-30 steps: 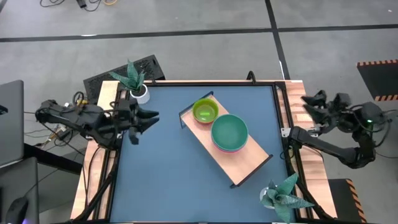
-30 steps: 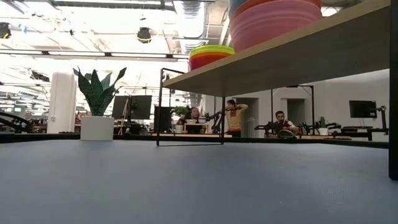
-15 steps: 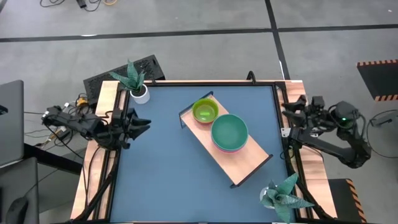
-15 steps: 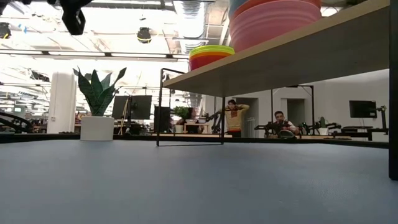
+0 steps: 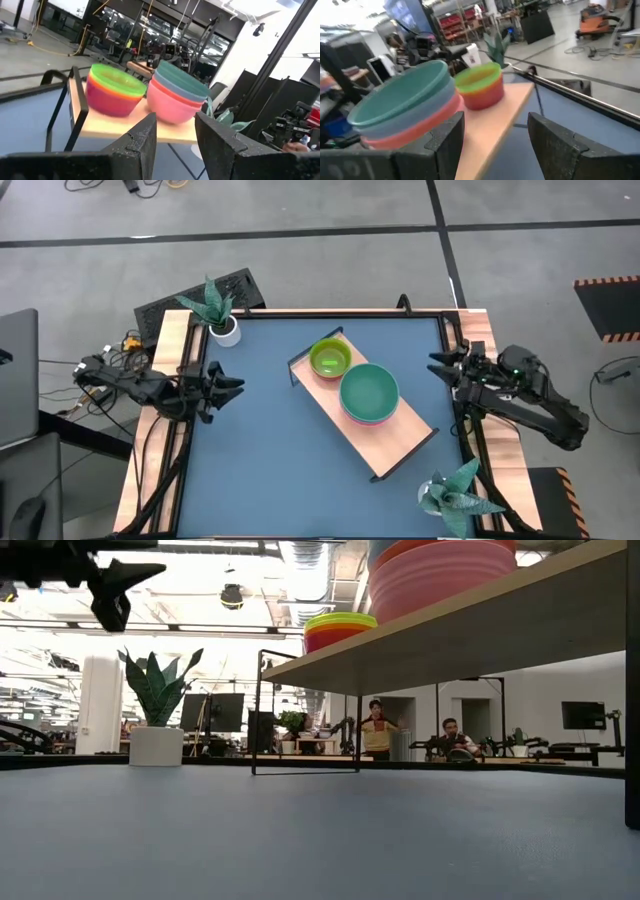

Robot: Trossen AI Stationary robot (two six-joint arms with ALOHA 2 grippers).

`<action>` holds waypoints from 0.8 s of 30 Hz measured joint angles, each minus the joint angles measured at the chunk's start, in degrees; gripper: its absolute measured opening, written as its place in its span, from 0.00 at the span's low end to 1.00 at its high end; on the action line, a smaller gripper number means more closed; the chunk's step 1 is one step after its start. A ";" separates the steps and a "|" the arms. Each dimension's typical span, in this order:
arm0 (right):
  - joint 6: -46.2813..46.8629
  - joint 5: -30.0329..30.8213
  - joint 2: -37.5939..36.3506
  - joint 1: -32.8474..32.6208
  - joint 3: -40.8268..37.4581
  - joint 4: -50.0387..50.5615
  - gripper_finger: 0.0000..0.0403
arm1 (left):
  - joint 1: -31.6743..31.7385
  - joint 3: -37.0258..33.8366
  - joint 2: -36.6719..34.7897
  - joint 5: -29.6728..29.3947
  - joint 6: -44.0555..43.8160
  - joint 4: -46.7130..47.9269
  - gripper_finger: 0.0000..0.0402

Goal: Place and stack bowls onto a shelf
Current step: Return to Home Position

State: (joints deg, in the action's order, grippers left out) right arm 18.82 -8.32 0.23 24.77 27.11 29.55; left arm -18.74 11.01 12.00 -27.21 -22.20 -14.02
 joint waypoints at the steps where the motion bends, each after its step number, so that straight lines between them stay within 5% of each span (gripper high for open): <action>1: -0.05 0.71 0.00 0.00 -0.60 -0.46 0.61 | 0.00 -0.72 -0.46 -0.02 -0.59 -0.01 0.30; 9: 3.21 4.92 -0.02 -0.07 -6.18 -13.74 0.61 | 0.00 -3.09 -2.98 -0.06 -0.80 0.82 0.30; 24: 2.77 9.25 0.00 -0.11 -19.94 -22.91 0.61 | 0.00 -3.09 -3.18 -0.05 -1.45 7.85 0.30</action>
State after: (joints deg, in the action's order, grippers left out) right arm 21.59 0.93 0.23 24.67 7.17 6.65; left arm -18.74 7.92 8.82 -27.26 -23.66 -6.17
